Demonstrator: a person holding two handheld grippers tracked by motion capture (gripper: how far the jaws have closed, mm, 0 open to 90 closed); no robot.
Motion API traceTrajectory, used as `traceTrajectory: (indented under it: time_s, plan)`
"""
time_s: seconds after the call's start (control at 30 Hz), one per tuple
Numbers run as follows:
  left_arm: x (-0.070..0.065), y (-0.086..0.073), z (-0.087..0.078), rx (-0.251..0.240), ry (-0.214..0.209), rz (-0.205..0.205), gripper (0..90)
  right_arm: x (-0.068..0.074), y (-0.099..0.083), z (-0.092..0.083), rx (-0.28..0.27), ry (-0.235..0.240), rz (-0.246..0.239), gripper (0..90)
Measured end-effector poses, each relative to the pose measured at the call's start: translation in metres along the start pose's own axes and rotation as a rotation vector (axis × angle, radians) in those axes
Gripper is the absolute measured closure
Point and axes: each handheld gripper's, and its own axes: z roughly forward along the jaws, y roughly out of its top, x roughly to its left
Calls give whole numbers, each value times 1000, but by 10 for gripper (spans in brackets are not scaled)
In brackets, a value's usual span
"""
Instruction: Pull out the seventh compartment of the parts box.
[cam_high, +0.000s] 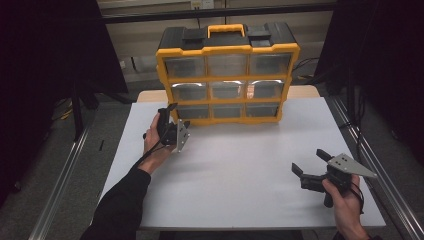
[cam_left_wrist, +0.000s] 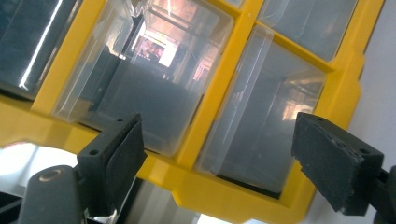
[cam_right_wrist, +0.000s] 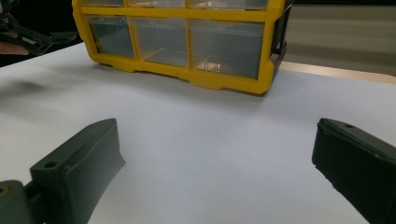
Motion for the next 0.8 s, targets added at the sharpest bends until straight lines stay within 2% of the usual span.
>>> traceTrajectory:
  time_s: [0.07, 0.1, 0.13, 0.23, 0.3, 0.33, 0.37, 0.4, 0.47, 0.5, 0.53, 0.57, 0.6, 0.63, 0.67, 0.7, 0.73, 0.77, 0.8]
  plan:
    - [-1, 0, 1, -2, 6, 13, 186, 0, 0, 0, -1, 0, -2, 8]
    - [-5, -2, 4, 9, 1, 44, 201, 0, 0, 0, -1, -1, -2, 8]
    - [-5, -2, 5, 6, 16, 92, 224, 0, 0, 0, 0, -2, 1, 8]
    - [-9, -3, 7, 18, 39, 120, 261, 0, 0, 1, 3, 1, -3, 8]
    - [-9, -3, 6, 48, 47, 193, 291, 0, 0, 0, 3, -2, -5, 7]
    - [-11, -3, 8, 30, 48, 197, 299, 0, 0, 0, 1, -3, -4, 6]
    - [-12, -4, 7, 46, 41, 210, 306, 0, 0, 0, 1, -3, -3, 6]
    - [-10, -4, 7, 67, 44, 262, 313, -1, 0, 0, 2, -4, -1, 6]
    - [-12, -5, 8, 58, 34, 244, 329, -1, 0, 0, 4, -5, 1, 6]
    - [-12, -4, 8, 83, 31, 280, 329, -1, 0, 0, 4, -5, 1, 6]
    - [-14, -4, 8, 77, 37, 296, 344, -1, 0, 0, 3, -4, 2, 7]
    - [-15, -5, 9, 62, 23, 299, 377, 0, 0, 0, 3, -5, 5, 6]
    - [-16, -5, 8, 82, 28, 319, 378, -1, 0, 1, 2, -3, -6, 6]
    - [-18, -7, 10, 61, 21, 291, 380, -1, 0, 1, 2, -2, -4, 6]
    - [-17, -6, 9, 87, 30, 335, 395, -1, 0, 1, 2, -2, -2, 6]
    - [-20, -9, 13, 42, 31, 284, 411, -1, 0, 1, 2, 0, -2, 6]
    - [-17, -8, 11, 91, 19, 343, 417, -1, 0, 1, 1, -1, -3, 6]
    - [-19, -11, 14, 50, 22, 290, 427, -1, 0, 0, 2, -1, -2, 6]
    - [-18, -11, 12, 93, 26, 318, 430, -1, 0, 0, 2, -2, -3, 6]
